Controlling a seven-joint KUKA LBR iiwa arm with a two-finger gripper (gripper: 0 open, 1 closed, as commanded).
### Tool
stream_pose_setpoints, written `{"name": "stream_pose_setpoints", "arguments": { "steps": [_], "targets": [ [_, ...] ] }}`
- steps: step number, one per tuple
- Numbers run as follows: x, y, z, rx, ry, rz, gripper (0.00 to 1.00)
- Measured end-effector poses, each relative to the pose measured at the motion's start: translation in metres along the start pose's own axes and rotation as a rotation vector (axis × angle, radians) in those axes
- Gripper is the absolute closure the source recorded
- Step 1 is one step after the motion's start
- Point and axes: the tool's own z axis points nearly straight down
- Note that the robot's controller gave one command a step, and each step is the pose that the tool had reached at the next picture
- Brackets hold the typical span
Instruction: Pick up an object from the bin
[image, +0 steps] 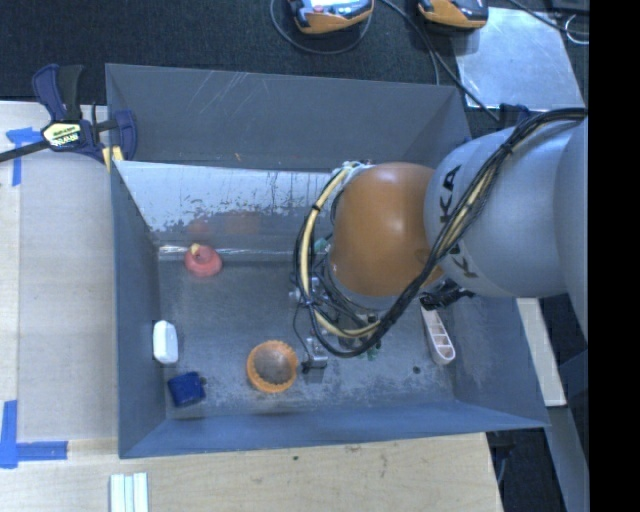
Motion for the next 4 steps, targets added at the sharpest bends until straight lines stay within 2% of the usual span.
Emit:
{"name": "stream_pose_setpoints", "arguments": {
  "steps": [1, 2, 3, 4],
  "targets": [
    [-0.011, 0.012, -0.005, -0.008, -0.009, 0.051, 0.0],
    [0.007, 0.029, 0.067, 0.001, 0.002, 0.12, 0.0],
    [0.006, 0.021, 0.061, -0.008, -0.01, 0.061, 1.0],
    [0.006, 0.021, 0.061, -0.008, -0.01, 0.061, 1.0]
  ]
}}
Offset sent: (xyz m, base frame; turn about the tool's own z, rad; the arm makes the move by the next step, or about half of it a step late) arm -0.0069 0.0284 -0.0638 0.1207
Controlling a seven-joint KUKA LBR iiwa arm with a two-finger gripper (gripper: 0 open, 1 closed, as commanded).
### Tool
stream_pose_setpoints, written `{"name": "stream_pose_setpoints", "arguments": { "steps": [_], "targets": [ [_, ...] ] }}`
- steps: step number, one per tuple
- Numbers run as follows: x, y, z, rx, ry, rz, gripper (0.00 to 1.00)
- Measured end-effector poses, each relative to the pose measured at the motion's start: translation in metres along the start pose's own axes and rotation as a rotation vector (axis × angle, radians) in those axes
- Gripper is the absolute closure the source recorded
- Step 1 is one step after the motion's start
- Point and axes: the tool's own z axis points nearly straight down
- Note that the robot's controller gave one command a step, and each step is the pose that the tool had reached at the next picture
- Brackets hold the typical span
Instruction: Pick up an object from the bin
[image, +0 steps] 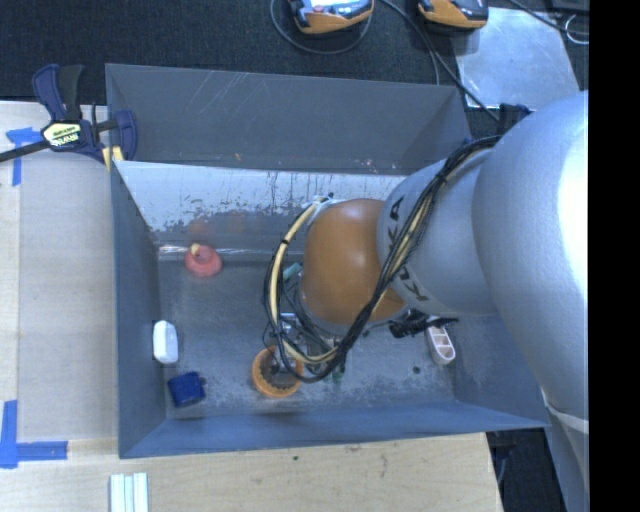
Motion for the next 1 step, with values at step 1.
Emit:
{"name": "stream_pose_setpoints", "arguments": {
  "steps": [1],
  "targets": [
    [-0.0036, 0.003, -0.1575, -0.001, -0.003, -0.022, 1.0]
  ]
}}
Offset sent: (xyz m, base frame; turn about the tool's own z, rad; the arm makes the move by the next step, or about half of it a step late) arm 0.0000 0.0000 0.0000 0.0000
